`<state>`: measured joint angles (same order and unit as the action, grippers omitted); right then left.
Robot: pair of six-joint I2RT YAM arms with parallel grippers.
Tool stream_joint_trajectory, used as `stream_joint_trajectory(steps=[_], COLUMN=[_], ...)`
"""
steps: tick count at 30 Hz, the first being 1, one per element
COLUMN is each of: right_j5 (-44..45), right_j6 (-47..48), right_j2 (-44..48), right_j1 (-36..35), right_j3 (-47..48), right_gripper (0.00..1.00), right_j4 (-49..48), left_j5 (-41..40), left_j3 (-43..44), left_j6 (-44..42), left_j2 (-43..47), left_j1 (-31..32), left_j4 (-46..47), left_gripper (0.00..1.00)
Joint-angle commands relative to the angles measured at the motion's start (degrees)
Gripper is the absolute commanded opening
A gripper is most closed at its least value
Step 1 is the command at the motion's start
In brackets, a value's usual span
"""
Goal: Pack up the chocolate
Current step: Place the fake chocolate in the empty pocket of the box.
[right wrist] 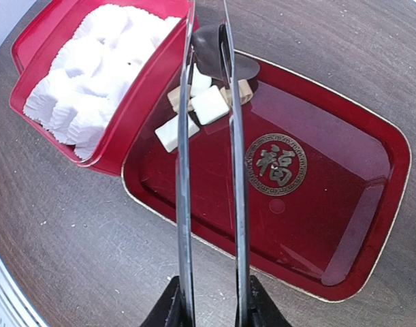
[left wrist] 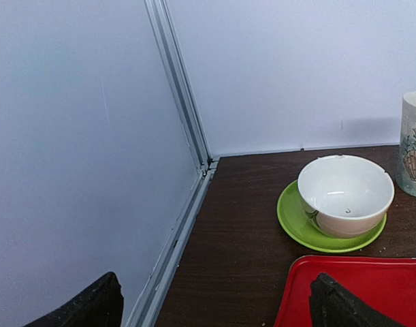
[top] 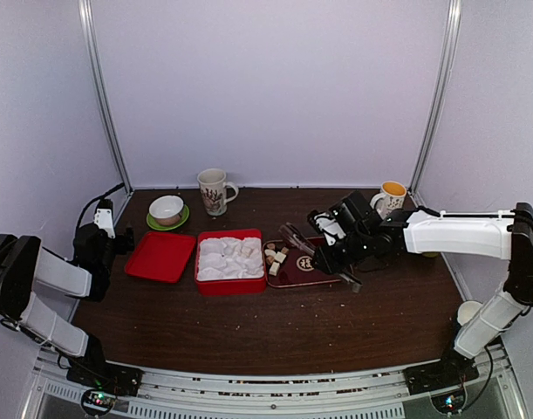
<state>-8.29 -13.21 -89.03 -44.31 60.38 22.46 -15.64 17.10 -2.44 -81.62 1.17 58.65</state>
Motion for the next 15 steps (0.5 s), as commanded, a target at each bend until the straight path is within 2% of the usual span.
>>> stream_joint_trajectory(steps=[1,15], right_j5=[-0.7,-0.8], right_j6=[0.7,1.0], right_j2=[1.7,1.1], right_j1=[-0.8,-1.5], right_j3=[-0.1,0.4], right_gripper=[0.28,0.28], right_j4=[-1.2,-1.0], left_j5=[-0.3,-0.4], left_j3=[0.6,0.6], left_j6=[0.5,0.6], left_j2=[-0.2,-0.2], left_j1=[-0.3,-0.3], left_j4=[2.3,2.3], left_gripper=[0.98,0.98])
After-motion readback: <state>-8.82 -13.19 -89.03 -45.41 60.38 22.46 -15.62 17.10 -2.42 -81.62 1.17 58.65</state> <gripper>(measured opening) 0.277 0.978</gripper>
